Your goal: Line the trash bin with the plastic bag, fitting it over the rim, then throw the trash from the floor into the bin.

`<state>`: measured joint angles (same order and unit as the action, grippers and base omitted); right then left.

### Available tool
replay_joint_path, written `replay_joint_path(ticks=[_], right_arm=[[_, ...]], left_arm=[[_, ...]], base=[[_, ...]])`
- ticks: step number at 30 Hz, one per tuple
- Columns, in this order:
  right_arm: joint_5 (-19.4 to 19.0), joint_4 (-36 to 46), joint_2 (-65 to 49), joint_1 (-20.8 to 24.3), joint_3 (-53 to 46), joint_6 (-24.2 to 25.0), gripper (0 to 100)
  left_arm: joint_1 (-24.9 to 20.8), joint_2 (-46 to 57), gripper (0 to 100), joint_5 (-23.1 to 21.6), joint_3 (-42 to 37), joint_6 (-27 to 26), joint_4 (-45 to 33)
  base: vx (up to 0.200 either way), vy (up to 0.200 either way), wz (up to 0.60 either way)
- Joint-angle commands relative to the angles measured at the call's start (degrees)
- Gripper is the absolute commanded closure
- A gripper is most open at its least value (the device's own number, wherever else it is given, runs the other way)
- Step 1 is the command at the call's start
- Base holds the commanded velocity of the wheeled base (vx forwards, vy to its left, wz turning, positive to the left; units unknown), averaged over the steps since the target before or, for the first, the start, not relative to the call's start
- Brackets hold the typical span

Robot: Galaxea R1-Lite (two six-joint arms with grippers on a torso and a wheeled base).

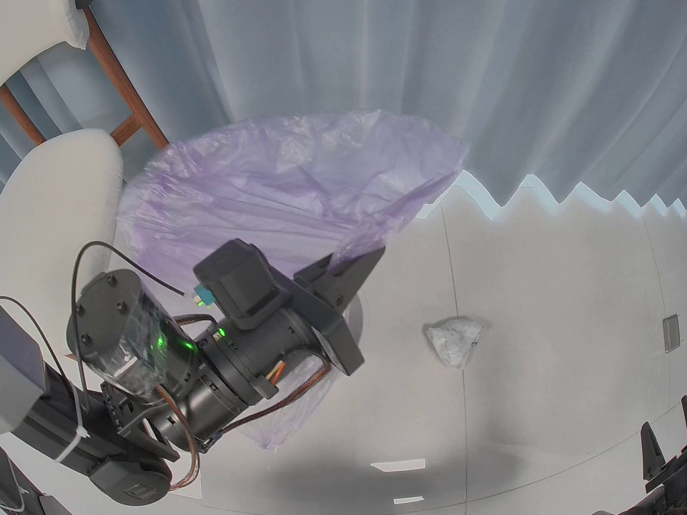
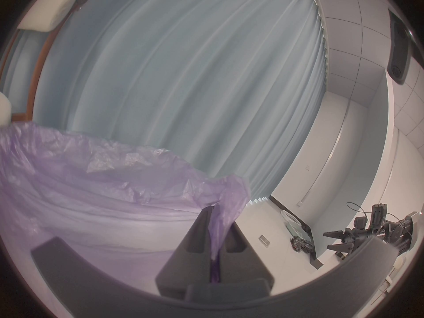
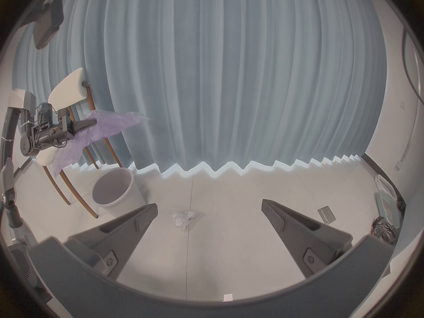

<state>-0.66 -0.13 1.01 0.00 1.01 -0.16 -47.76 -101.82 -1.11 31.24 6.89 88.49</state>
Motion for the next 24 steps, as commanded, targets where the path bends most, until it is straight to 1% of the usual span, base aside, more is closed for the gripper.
replay_joint_path(ticks=[1,2,3,5,8,9,10,11,12,14,16,20,24], right_arm=[[0.0,0.0,-1.0,0.0,-1.0,0.0,0],[0.0,0.0,-1.0,0.0,-1.0,0.0,0],[0.0,0.0,-1.0,0.0,-1.0,0.0,0],[0.0,0.0,-1.0,0.0,-1.0,0.0,0],[0.0,0.0,-1.0,0.0,-1.0,0.0,0],[0.0,0.0,-1.0,0.0,-1.0,0.0,0],[0.0,0.0,-1.0,0.0,-1.0,0.0,0],[0.0,0.0,-1.0,0.0,-1.0,0.0,0],[0.0,0.0,-1.0,0.0,-1.0,0.0,0],[0.0,0.0,-1.0,0.0,-1.0,0.0,0],[0.0,0.0,-1.0,0.0,-1.0,0.0,0],[0.0,0.0,-1.0,0.0,-1.0,0.0,0],[0.0,0.0,-1.0,0.0,-1.0,0.0,0]], left_arm=[[-1.9,-3.3,100,0.3,-0.4,-0.1,0.1],[-1.9,-3.6,100,0.5,-0.4,-0.1,0.1],[-1.5,-4.7,100,1.7,-0.7,-0.4,0.1],[-0.1,-5.0,100,2.0,-0.7,-0.3,0.1],[5.3,-5.0,100,1.5,-0.5,-1.2,0.1],[6.2,-5.0,100,1.5,-0.3,-1.5,0.1],[9.1,-4.9,100,1.5,-0.1,-2.8,0.1],[9.9,-4.8,100,1.4,-0.1,-3.0,0.1],[12.2,-4.4,100,1.3,0.0,-3.4,0.0],[13.5,-4.3,100,1.2,-0.1,-3.4,0.1],[13.9,-3.7,100,1.2,-0.1,-3.5,0.1],[13.0,-2.0,100,1.3,-0.5,-3.6,0.0],[9.9,-1.0,100,1.9,-0.7,-3.8,0.1]], base=[[0.0,0.0,0.0],[0.0,0.0,0.0],[0.0,0.0,0.0],[0.0,0.0,0.0],[0.0,0.0,0.0],[0.0,0.0,0.0],[0.0,0.0,0.0],[0.0,0.0,0.0],[0.0,0.0,0.0],[0.0,0.0,0.0],[0.0,0.0,0.0],[0.0,0.0,0.0],[0.0,0.0,0.0]])
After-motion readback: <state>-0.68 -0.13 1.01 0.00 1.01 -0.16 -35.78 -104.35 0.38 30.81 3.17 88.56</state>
